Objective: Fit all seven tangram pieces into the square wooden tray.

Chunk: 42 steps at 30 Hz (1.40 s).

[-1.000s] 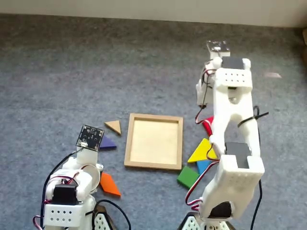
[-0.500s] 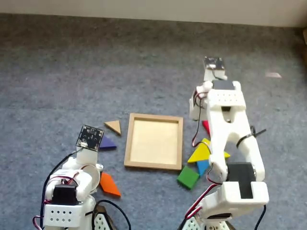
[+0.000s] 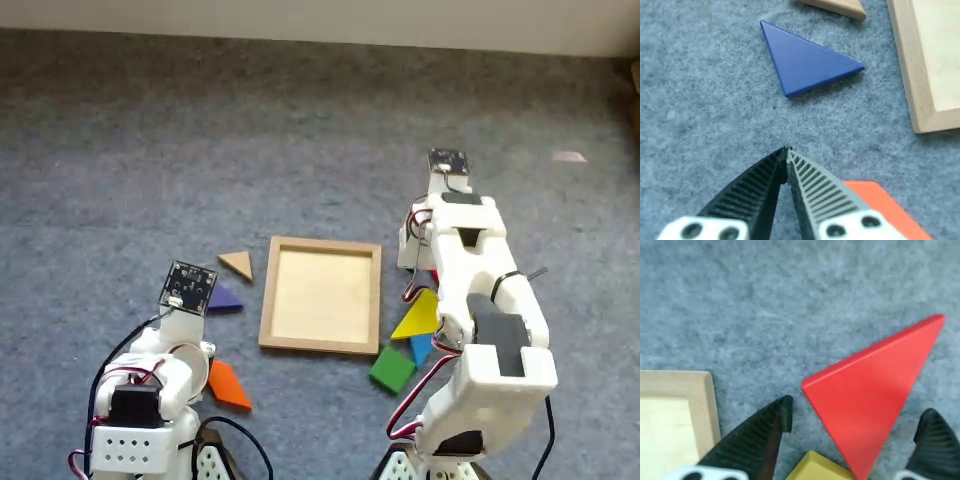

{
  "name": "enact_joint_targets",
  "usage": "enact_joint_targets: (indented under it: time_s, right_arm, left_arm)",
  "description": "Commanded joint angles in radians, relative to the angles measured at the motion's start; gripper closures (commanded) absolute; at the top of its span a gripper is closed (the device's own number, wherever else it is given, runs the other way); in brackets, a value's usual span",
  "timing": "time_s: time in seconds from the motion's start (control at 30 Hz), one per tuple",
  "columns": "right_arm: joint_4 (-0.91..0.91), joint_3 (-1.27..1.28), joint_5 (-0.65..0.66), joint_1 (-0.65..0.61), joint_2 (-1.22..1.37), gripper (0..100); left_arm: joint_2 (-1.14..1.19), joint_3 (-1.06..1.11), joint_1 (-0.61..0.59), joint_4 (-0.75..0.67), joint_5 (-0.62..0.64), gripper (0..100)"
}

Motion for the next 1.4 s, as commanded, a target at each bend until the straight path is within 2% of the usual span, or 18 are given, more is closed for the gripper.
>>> enact_joint_targets:
  time_s: [0.0, 0.47, 0.6, 0.9, 1.1, 1.37]
  right_arm:
    - [-0.025, -0.048, 0.009, 0.013, 0.004, 62.3]
    - [-0.079, -0.048, -0.049, 0.013, 0.004, 62.3]
    - [-0.114, -0.048, -0.112, 0.038, 0.004, 62.3]
    - [-0.119, -0.048, -0.117, 0.039, 0.008, 62.4]
    - [-0.12, -0.048, -0.117, 0.039, 0.008, 67.6]
    - [-0.117, -0.048, -0.118, 0.042, 0.01, 68.7]
  left_arm:
    - [-0.045, 0.021, -0.016, 0.012, -0.003, 99]
    - [-0.045, 0.021, -0.016, 0.012, -0.003, 99]
    - [-0.045, 0.021, -0.018, 0.012, -0.003, 99]
    - [-0.045, 0.021, -0.018, 0.012, -0.003, 99]
    - [-0.045, 0.021, -0.019, 0.012, -0.003, 99]
    - [-0.045, 0.021, -0.019, 0.012, -0.003, 99]
